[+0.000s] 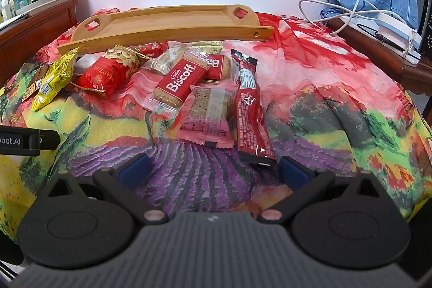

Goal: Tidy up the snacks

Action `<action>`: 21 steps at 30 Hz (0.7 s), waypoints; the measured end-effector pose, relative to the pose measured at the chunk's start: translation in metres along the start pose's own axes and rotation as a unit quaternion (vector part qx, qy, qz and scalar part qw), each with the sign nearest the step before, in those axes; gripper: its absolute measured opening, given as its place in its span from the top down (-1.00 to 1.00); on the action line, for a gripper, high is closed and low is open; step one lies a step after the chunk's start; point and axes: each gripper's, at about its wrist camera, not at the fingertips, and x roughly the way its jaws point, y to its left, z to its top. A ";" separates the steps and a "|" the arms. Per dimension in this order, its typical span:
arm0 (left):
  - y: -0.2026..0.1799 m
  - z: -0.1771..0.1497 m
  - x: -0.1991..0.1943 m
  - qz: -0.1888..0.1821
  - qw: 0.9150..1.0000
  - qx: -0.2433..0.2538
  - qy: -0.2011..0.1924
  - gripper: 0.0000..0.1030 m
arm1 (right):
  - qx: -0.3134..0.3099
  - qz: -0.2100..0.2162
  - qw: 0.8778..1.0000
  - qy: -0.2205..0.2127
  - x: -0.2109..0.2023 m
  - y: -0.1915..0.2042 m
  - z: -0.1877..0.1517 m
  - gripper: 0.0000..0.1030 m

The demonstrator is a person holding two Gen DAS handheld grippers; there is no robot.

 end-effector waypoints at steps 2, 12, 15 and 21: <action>0.000 0.000 0.000 0.001 1.000 0.001 -0.001 -1.00 | 0.000 0.000 1.000 0.000 0.000 0.000 0.000 -1.00; 0.000 0.000 0.000 0.001 1.000 0.001 -0.003 -1.00 | -0.001 0.000 1.000 0.001 0.000 0.000 0.000 -1.00; 0.000 -0.001 0.000 0.001 1.000 0.001 -0.003 -1.00 | -0.001 -0.001 1.000 0.001 0.000 0.000 0.000 -1.00; 0.000 -0.001 0.000 0.001 1.000 0.002 -0.004 -1.00 | 0.000 0.000 1.000 0.001 0.000 0.000 0.000 -1.00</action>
